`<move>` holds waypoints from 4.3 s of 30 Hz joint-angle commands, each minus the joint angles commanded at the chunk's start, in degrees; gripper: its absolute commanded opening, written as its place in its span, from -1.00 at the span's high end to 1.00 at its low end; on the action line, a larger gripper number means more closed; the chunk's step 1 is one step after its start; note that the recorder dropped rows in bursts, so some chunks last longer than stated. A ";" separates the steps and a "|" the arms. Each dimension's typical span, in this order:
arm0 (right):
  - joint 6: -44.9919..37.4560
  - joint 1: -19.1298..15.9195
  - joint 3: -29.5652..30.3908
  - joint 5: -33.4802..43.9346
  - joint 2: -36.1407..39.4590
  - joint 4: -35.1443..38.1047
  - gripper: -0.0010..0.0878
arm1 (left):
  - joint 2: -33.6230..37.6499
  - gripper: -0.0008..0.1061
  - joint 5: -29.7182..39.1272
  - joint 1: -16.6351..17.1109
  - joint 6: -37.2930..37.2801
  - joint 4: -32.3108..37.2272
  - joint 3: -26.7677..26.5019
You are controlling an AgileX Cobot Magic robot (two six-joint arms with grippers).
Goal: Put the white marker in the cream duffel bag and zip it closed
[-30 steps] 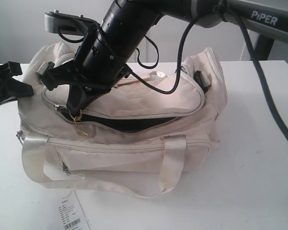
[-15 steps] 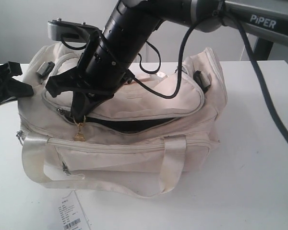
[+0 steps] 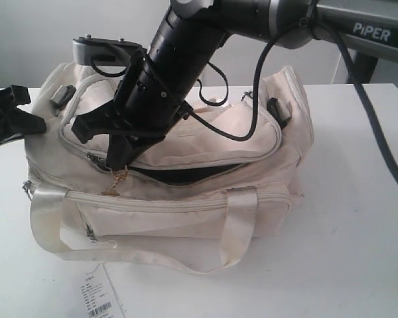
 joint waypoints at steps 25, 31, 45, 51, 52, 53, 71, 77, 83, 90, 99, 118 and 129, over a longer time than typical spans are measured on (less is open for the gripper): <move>-0.13 0.00 1.33 0.00 -1.79 -2.25 0.98 | 0.00 0.98 0.00 0.00 0.00 0.00 0.00; -0.13 0.00 2.79 0.00 -2.51 -3.56 0.98 | 0.00 0.98 0.00 0.00 0.00 0.00 0.00; -0.24 0.00 3.34 0.00 -3.66 -5.14 0.98 | 0.00 0.98 0.00 0.00 0.00 0.00 0.00; -0.24 0.00 3.34 0.00 -4.69 -6.08 0.98 | 0.00 0.98 0.00 0.00 0.00 0.00 0.00; -0.24 0.00 3.34 0.00 -4.91 -6.08 0.98 | 0.00 0.98 0.00 0.00 0.00 0.00 0.00; -0.24 0.00 3.34 0.00 -5.08 -6.08 0.98 | 0.00 0.98 0.00 0.00 0.00 0.00 0.00; -0.35 0.00 3.34 0.00 -6.88 -9.07 0.98 | 0.00 0.98 0.10 0.00 0.00 0.00 0.00; -0.35 0.00 3.99 0.00 -6.82 -9.07 0.98 | 0.00 0.98 -0.02 0.00 0.00 0.00 0.00; -0.47 0.00 6.50 0.00 -6.82 -9.32 0.98 | 0.00 0.98 -0.39 0.00 0.00 0.00 0.00; -0.47 0.00 6.52 0.00 -7.99 -11.74 0.98 | 0.00 0.98 -0.39 0.00 0.00 0.00 0.00; -0.47 0.00 6.52 0.00 -8.66 -12.58 0.98 | 0.00 0.98 -0.39 0.00 0.00 0.00 0.00; -0.13 0.00 8.71 0.00 -8.81 -12.58 0.98 | 0.00 0.98 -0.39 0.00 0.00 0.00 0.00; -0.13 0.00 9.09 0.00 -9.76 -15.14 0.98 | 0.00 0.98 -0.49 0.00 0.00 0.00 0.00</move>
